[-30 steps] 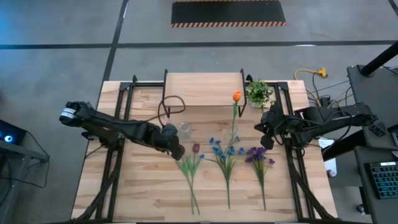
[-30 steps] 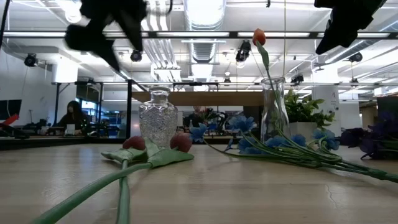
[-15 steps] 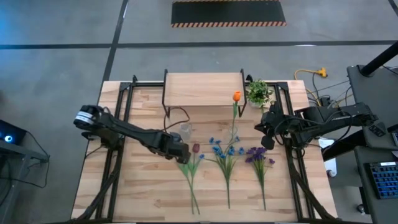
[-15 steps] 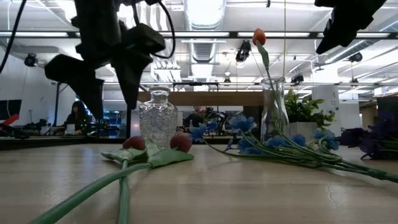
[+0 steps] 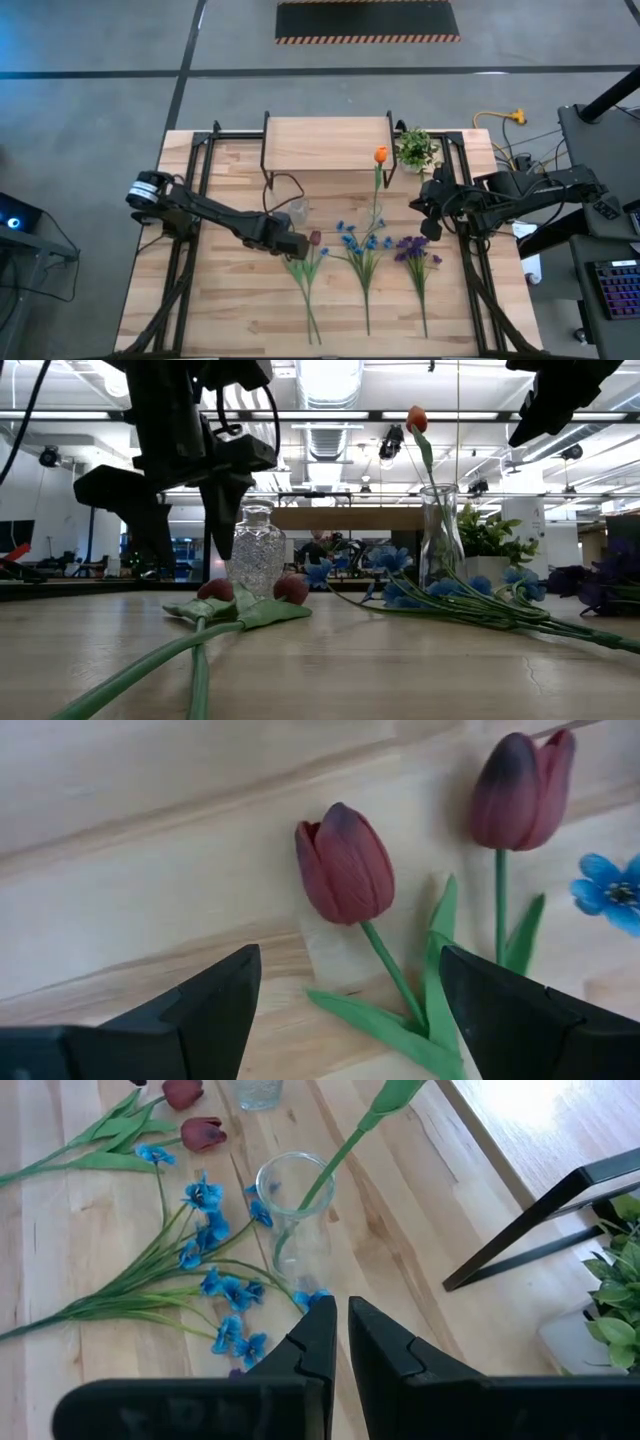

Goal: Pick and place flowers into a vace then onto a shelf
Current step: Put the left red flower into the right transparent vase

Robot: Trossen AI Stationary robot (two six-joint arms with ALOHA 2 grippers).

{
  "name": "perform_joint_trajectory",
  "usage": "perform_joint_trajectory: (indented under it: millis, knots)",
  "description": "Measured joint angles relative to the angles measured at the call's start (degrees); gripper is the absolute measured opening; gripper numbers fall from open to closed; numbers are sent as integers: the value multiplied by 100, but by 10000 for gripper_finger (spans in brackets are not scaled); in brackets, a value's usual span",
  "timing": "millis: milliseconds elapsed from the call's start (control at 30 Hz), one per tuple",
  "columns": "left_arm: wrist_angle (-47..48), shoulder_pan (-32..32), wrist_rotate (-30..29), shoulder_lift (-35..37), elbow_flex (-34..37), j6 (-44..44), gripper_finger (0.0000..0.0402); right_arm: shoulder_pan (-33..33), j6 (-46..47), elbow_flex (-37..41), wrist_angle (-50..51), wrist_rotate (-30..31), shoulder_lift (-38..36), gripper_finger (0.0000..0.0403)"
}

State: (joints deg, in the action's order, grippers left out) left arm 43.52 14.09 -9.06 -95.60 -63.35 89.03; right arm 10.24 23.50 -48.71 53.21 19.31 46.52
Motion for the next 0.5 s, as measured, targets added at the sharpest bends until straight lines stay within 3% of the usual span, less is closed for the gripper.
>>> perform_joint_trajectory:
  millis: [500]
  knots:
    - [-198, 8, -17, -363, -4, 567, 289, 0, -83, 2, 0, 2, 0, 22]
